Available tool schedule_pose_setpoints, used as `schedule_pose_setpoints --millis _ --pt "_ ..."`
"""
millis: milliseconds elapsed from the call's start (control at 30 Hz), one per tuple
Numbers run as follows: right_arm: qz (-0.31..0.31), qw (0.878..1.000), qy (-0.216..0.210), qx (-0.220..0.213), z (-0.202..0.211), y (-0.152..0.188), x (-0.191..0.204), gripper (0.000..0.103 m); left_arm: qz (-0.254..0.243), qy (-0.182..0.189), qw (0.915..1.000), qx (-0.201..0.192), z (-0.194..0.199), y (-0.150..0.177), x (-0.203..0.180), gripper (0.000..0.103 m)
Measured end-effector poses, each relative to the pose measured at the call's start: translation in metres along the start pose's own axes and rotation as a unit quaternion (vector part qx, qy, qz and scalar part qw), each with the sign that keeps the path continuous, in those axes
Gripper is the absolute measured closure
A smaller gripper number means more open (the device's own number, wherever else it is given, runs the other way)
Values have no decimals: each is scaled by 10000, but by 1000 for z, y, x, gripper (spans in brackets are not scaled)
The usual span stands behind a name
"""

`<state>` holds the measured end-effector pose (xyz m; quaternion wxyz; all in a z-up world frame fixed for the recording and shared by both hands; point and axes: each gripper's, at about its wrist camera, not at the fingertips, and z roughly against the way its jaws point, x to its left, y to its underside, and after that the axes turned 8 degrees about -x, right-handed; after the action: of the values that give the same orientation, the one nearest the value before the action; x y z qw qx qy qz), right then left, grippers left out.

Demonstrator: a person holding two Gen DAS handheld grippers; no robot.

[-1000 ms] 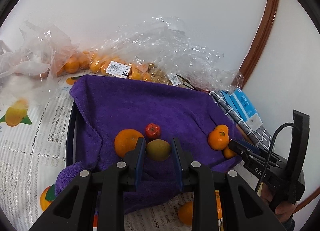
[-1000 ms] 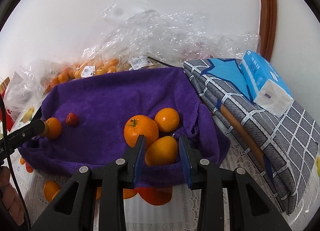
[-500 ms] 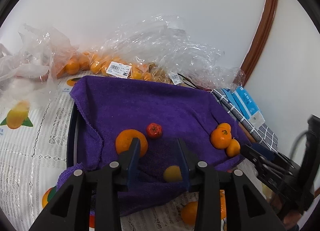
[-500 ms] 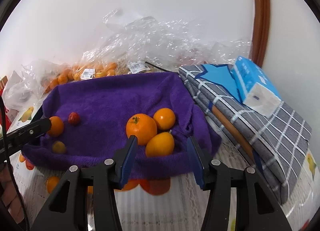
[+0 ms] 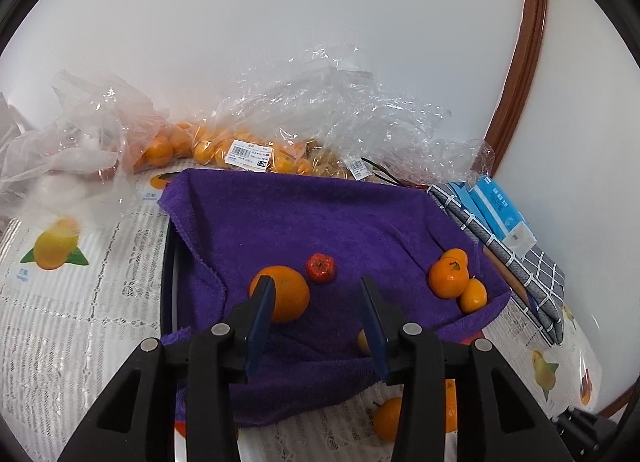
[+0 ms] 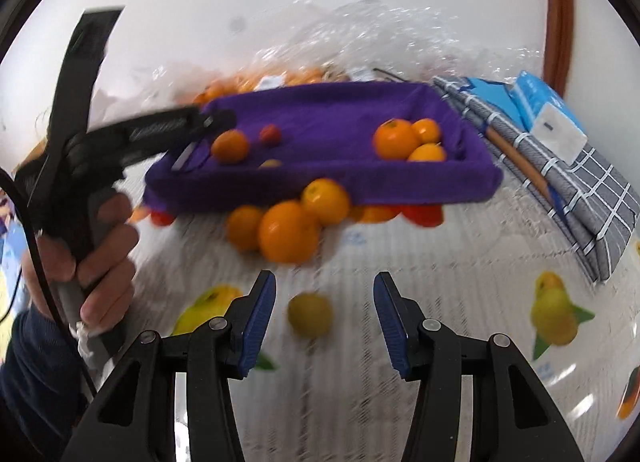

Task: Organize fruits
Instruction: 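Grasp a yellow-green fruit on the sheet with right gripper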

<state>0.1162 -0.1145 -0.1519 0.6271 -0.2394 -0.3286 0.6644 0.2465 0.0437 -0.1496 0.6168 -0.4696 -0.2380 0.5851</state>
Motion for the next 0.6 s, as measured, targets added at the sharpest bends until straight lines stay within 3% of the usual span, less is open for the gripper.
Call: schedule_pose_setpoints --millis 67,133,167,400,600 --pt "70 9999 32 68 -3 5 7 54 -9 -11 10000 -7 5 3 1 63" --pt "136 9997 175 123 -7 9 12 72 -51 -27 10000 1 7 6 0 63" --pt "174 9994 254 180 -9 12 13 76 -71 -37 10000 6 8 7 0 63" --pt "177 9979 577 -244 7 4 -2 76 -323 149 9993 60 23 15 -7 63" --pt "-343 9975 617 -16 -6 3 -36 76 -746 495 9954 328 31 28 -24 62"
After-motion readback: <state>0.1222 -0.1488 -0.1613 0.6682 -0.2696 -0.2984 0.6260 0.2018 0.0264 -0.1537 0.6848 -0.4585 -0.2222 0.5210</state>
